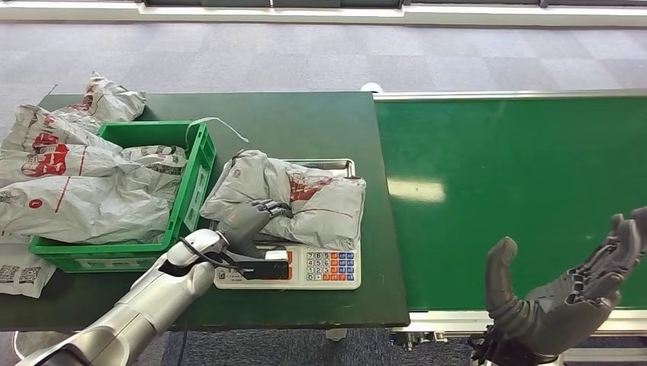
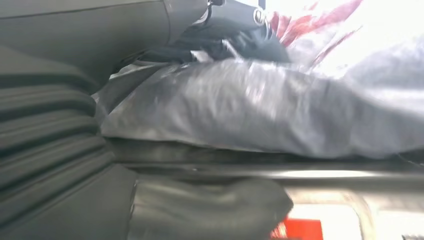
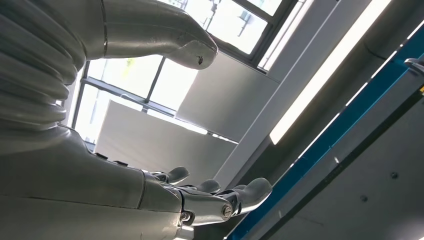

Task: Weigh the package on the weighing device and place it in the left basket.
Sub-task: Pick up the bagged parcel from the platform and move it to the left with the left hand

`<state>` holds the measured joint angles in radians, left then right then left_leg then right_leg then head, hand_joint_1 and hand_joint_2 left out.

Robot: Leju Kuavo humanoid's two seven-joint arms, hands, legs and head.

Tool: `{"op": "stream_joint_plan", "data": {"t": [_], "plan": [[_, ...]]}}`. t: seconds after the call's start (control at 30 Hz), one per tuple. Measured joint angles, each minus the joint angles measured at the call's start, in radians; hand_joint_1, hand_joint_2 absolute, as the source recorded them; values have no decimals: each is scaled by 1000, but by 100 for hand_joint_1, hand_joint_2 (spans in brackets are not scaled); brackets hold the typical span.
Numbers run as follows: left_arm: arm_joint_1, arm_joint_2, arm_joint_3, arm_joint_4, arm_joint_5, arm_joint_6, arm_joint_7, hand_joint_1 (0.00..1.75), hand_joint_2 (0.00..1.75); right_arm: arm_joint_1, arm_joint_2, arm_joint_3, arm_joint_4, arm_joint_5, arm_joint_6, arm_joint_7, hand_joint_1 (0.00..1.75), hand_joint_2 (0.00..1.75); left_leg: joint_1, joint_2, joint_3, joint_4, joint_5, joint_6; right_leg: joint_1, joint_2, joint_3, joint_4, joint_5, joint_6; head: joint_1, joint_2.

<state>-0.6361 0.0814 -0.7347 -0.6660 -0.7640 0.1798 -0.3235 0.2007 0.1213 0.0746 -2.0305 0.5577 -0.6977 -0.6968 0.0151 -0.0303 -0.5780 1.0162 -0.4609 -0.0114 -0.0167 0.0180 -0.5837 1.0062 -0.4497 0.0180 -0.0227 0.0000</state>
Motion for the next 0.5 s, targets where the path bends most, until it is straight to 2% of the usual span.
{"op": "stream_joint_plan", "data": {"t": [0.5], "plan": [[-14, -13, -7, 16, -5, -18, -1, 175, 175, 24, -10, 5, 8, -16, 0, -1, 0, 175, 0, 0, -1, 0, 1, 0, 0, 0, 0, 0, 1, 0, 0, 0]]}}
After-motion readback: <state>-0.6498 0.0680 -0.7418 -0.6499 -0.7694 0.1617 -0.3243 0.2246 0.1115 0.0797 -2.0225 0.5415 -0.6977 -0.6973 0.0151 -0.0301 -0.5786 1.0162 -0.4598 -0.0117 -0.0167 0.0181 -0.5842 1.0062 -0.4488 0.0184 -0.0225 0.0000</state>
